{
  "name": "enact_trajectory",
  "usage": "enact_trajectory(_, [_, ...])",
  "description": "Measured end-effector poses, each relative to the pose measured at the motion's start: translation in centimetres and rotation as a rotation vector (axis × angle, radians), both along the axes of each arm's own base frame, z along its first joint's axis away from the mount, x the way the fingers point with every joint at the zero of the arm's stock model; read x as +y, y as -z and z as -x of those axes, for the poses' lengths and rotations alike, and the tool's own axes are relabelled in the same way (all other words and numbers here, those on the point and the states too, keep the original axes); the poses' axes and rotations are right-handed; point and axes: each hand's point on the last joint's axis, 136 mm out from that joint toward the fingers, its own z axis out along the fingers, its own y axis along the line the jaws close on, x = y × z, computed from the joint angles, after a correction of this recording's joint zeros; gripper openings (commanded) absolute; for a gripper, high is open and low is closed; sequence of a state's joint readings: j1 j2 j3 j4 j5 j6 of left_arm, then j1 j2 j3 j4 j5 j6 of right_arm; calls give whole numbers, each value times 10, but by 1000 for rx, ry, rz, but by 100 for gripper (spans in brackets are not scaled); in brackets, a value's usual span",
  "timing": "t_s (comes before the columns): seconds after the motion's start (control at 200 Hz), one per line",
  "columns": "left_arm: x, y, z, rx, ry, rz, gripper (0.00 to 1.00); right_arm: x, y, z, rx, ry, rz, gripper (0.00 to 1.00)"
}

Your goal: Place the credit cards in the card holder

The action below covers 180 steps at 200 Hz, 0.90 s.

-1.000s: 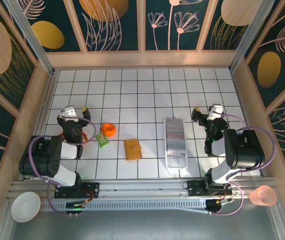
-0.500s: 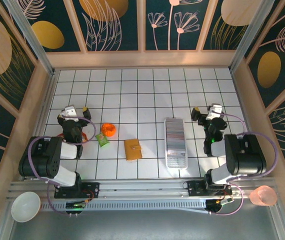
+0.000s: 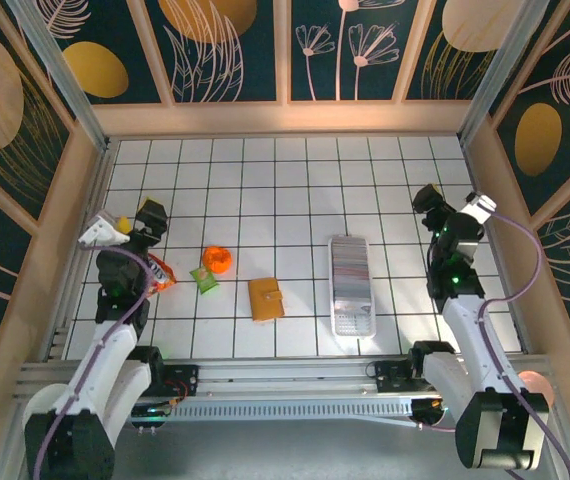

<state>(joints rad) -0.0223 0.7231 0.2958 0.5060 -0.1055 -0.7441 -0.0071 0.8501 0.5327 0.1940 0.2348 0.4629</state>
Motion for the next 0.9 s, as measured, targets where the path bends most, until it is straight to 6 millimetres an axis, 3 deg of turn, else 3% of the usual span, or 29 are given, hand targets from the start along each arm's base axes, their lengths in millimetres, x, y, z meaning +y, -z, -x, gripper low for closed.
enact_trajectory(0.105, [-14, 11, 5, 85, 78, 58, 99, 12, 8, 2, 84, -60, -49, 98])
enact_trajectory(0.175, [-26, 20, 7, 147, 144, 81, 97, 24, 7, 3, 111, -127, -78, 90])
enact_trajectory(0.325, [-56, 51, 15, 276, 297, 197, 86, 67, -4, 6, 135, -336, -149, 86])
enact_trajectory(0.42, [-80, 85, 30, 384, 382, 255, 82, 117, -13, 13, 159, -501, -164, 84])
enact_trajectory(0.495, [-103, 105, 45, 476, 456, 253, 82, 168, -15, 24, 208, -638, -141, 68])
enact_trajectory(0.576, [-117, 108, 57, 532, 512, 230, 78, 220, -12, 40, 274, -758, -115, 52])
enact_trajectory(0.691, [-121, 94, 64, 531, 540, 209, 72, 278, 16, 66, 394, -883, -75, 36])
enact_trajectory(0.811, [-127, 90, 76, 516, 578, 207, 65, 319, 60, 96, 547, -961, -39, 19])
enact_trajectory(0.901, [-137, 101, 84, 556, 614, 208, 64, 340, 95, 114, 652, -1002, 2, 10])
